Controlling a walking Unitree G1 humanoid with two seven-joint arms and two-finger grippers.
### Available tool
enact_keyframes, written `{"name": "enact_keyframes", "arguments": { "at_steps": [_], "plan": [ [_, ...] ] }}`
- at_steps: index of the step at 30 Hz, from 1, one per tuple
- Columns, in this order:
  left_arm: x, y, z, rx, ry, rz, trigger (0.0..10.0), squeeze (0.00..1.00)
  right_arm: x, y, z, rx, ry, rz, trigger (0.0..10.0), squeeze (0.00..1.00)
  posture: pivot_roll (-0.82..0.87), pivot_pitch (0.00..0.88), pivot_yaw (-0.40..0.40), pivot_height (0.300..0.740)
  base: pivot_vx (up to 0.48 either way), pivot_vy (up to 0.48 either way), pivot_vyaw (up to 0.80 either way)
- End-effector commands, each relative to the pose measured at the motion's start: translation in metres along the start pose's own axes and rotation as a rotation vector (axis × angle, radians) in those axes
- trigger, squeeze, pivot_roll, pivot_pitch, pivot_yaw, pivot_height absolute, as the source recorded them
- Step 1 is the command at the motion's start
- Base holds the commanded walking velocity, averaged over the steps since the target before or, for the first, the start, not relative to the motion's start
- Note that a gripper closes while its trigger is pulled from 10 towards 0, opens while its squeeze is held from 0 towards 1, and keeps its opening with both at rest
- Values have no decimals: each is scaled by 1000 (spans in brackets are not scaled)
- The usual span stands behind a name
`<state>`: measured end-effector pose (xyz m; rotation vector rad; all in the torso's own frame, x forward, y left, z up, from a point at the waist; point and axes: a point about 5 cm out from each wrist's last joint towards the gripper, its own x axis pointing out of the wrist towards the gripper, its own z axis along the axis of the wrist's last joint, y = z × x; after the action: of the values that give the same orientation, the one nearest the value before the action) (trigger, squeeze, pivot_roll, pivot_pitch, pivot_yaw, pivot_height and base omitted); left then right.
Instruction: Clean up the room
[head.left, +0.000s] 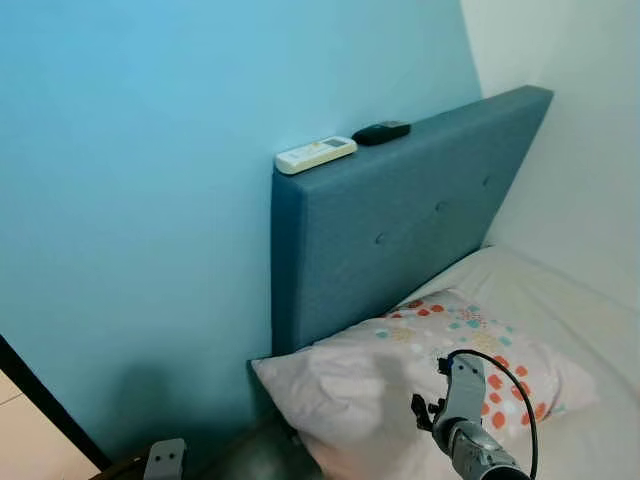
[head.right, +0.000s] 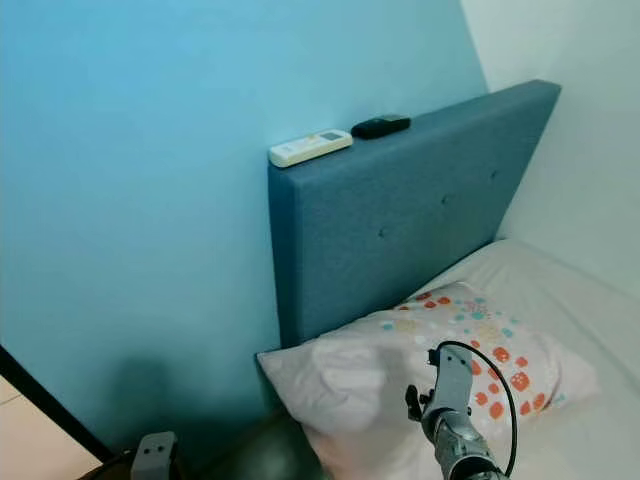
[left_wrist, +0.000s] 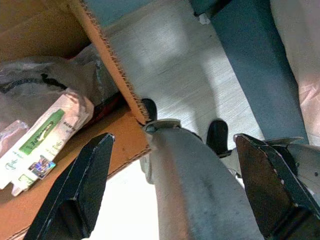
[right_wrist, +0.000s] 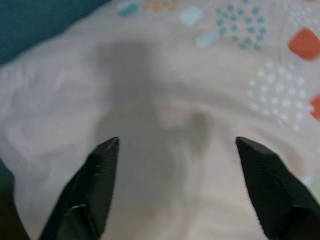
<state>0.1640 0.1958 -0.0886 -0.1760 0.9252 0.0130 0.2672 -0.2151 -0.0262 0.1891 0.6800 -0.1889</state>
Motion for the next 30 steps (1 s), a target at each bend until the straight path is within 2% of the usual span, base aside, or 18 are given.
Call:
{"name": "enact_keyframes", "arguments": {
  "at_steps": [1,3,7,8,9,13,19,30],
  "plan": [
    [-3,6,-7,12,20,11,10000,0,0,-9,11,33,-51,-57,10000,1000,10,45,-54,740,0,0,0],
    [-5,10,-11,18,27,14,10000,0,-1,-21,18,75,-73,-128,10000,1000,18,56,-47,740,0,0,0],
    [-7,13,-13,24,29,15,10000,0,-1,-28,22,98,-75,-148,10000,1000,18,61,-46,740,0,0,0],
    [-7,14,-12,32,30,16,10000,0,-1,-29,23,99,-77,-148,10000,706,18,66,-45,740,0,0,0],
    [-7,14,-12,39,29,14,10000,0,-1,-29,23,97,-79,-147,10000,0,15,68,-42,740,0,0,0],
    [-6,13,-10,25,22,9,10000,0,-1,-28,23,92,-78,-138,10000,0,15,68,-42,740,0,0,0],
    [-4,7,-8,35,28,8,10000,0,0,-19,15,91,-64,-112,10000,0,8,61,-37,740,0,-480,0],
    [-4,12,-5,34,17,45,10000,0,-1,-8,1,69,-23,-73,10000,0,12,52,-35,740,0,0,0]
  ]
}}
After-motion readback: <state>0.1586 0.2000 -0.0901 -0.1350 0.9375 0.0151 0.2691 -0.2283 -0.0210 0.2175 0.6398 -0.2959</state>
